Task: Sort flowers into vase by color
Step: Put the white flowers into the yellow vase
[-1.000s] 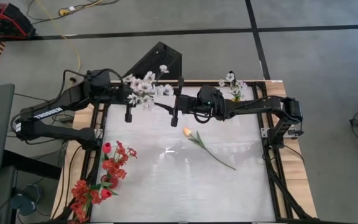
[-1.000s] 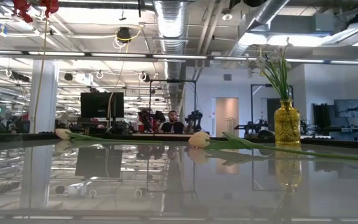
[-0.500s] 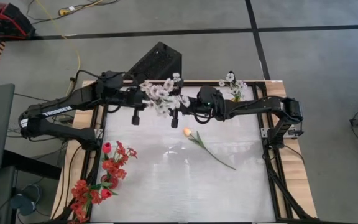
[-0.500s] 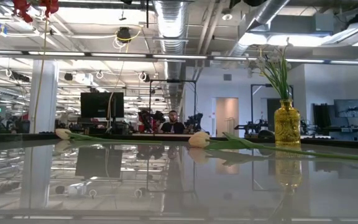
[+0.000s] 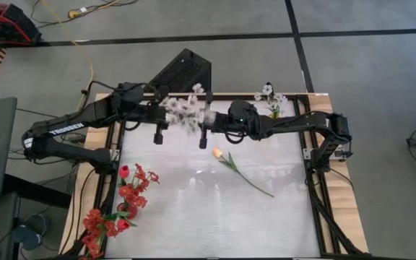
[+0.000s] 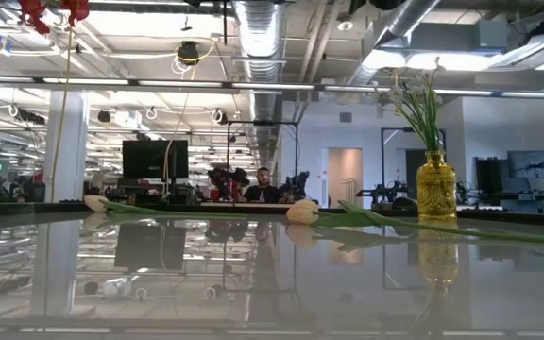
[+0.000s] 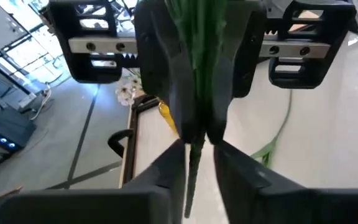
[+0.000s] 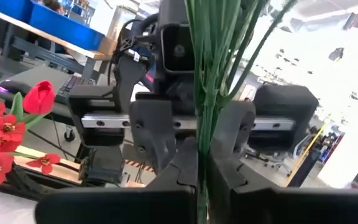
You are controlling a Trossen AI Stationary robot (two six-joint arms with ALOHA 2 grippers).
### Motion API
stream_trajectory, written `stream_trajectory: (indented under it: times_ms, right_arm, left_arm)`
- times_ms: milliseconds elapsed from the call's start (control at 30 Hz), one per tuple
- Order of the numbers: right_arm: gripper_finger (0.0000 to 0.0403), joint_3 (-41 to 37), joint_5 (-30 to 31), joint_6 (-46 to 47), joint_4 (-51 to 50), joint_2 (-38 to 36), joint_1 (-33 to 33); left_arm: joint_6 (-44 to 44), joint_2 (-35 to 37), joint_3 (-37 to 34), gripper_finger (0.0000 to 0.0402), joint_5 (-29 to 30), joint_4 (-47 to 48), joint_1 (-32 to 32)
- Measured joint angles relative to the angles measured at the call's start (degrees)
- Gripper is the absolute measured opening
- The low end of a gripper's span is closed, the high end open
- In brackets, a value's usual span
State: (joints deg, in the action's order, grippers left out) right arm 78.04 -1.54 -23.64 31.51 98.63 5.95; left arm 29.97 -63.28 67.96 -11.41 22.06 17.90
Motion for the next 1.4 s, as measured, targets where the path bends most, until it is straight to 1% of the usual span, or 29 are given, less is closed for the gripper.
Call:
stream_trajectory:
  times_ms: [100,233,333,400,500,600,700,767,933,1000,1067,1200,1300,1400]
  right_arm:
    - [0.0034,-0.1,0.1,1.2,-3.7,-1.6,0.0]
    - [0.0034,-0.1,0.0,1.3,-11.8,-6.5,0.0]
    - [0.0034,-0.1,0.0,0.9,-19.2,-10.3,-0.3]
    - [0.0034,-0.1,0.1,0.9,-25.0,-13.0,-0.4]
    - [0.0034,-1.8,0.1,2.5,-30.2,-17.7,-0.4]
    - [0.0034,-7.3,1.0,4.4,-31.0,-23.9,-0.4]
    - [0.0034,-14.9,5.4,6.2,-31.4,-31.5,-1.0]
    - [0.0034,-19.9,7.9,8.2,-31.1,-36.9,-1.9]
    - [0.0034,-30.8,11.6,13.5,-30.9,-49.2,-6.2]
    - [0.0034,-35.2,15.3,14.7,-31.3,-53.5,-9.1]
    - [0.0035,-39.4,21.0,15.5,-31.1,-57.8,-12.4]
    - [0.0035,-47.2,33.2,17.0,-31.0,-65.7,-17.5]
    - [0.0035,-51.8,40.8,18.0,-31.1,-70.4,-19.5]
    - [0.0035,-55.5,46.0,18.8,-31.1,-74.8,-20.5]
  left_arm:
    - [0.5,0.8,0.0,0.0107,0.0,0.9,1.1]
    - [1.5,2.4,0.0,0.0143,-0.8,4.2,3.9]
    - [1.7,3.5,0.0,0.0156,-5.2,7.6,7.3]
    - [1.2,3.9,0.0,0.0157,-9.1,10.0,9.8]
    - [0.6,3.9,0.0,0.0152,-14.5,12.9,13.2]
    - [0.5,3.8,-0.1,0.0144,-19.3,14.5,16.2]
    - [-0.3,4.6,-3.0,0.0132,-23.7,13.0,18.6]
    - [-1.6,5.8,-6.4,0.0124,-24.4,10.7,20.2]
    - [-7.3,9.5,-16.0,0.0104,-24.9,-1.0,21.0]
    - [-8.5,11.0,-19.8,0.0098,-25.5,-6.3,21.0]
    - [-9.4,12.6,-23.6,0.0093,-25.3,-11.2,21.0]
    - [-11.4,15.1,-30.8,0.0087,-22.0,-21.9,21.0]
    - [-13.7,16.3,-35.0,0.0084,-19.6,-29.6,21.0]
    - [-15.2,16.9,-37.4,0.0084,-19.3,-33.2,21.0]
